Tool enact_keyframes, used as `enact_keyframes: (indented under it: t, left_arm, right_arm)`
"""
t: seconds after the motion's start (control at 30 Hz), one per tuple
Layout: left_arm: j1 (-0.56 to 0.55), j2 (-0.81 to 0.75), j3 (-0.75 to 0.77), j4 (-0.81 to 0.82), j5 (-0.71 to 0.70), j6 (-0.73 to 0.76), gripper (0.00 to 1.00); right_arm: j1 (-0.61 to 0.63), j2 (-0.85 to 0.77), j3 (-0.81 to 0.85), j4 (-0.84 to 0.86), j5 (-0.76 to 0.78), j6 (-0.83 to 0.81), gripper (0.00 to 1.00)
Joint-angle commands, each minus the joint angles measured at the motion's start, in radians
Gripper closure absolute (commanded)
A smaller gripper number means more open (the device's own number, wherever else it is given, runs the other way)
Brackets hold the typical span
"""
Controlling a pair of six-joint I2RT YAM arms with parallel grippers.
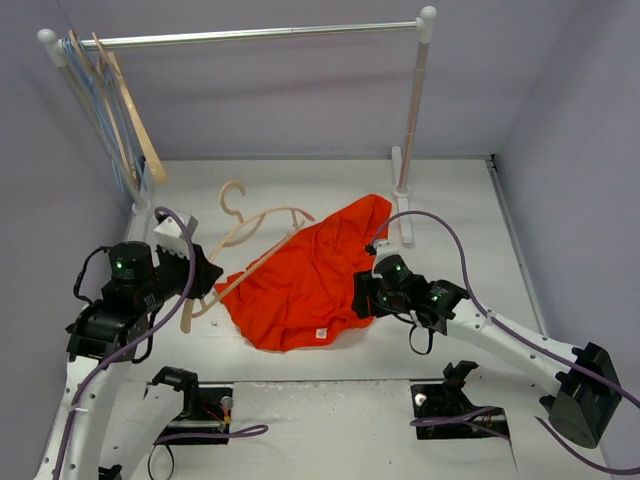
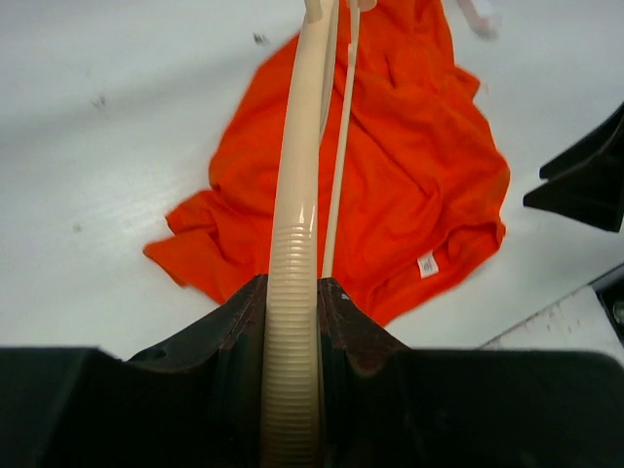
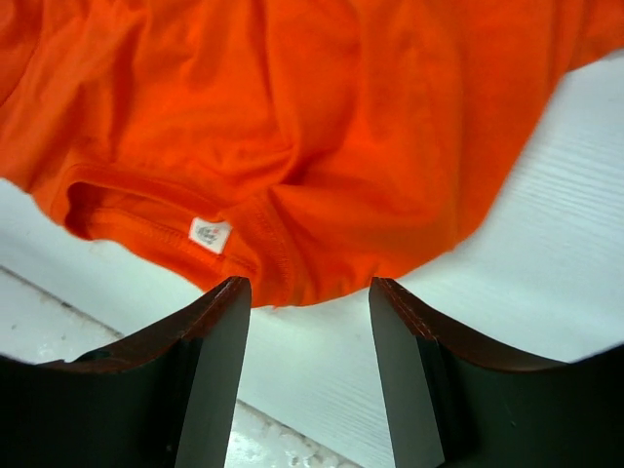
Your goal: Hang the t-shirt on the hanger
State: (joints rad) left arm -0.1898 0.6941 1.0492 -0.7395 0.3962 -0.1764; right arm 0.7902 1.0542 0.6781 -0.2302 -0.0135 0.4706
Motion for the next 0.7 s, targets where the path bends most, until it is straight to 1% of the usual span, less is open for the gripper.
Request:
enact_keyframes:
  t: [0.0,0.17,0.27,0.37,0.5,0.67]
  left_arm:
    - [-0.065,-0.001,-0.024,0.003,-0.026,-0.029,1.0]
    - [-0.138,-0.025,-0.011,-0.043,-0.109,0.008,1.0]
    - [-0.18,-0.027,0.003,-0.061,-0.138,0.021,1.0]
    - [-0.221,-0.025,-0.003,-0.064,-0.142,0.026,1.0]
    - [-0.253,-0.039,0.003,-0.072,-0.138,0.034,1.0]
    - [-0.296,-0.059,0.017,-0.119,-0.14,0.063,1.0]
  right_arm:
    - [0.047,0.029,0.018,0.084,-0.026,0.069,0.47]
    - [0.093,0.101,0.032,0.13,-0.036,0.123,0.48]
    - [0.121,0.145,0.04,0.134,-0.005,0.154,0.49]
    - [0.121,0.179,0.028,0.155,0.01,0.177,0.52]
    - [0.122,0.222,0.035,0.17,0.069,0.197,0.55]
    - [0.122,0.265,0.043,0.164,0.098,0.201,0.6]
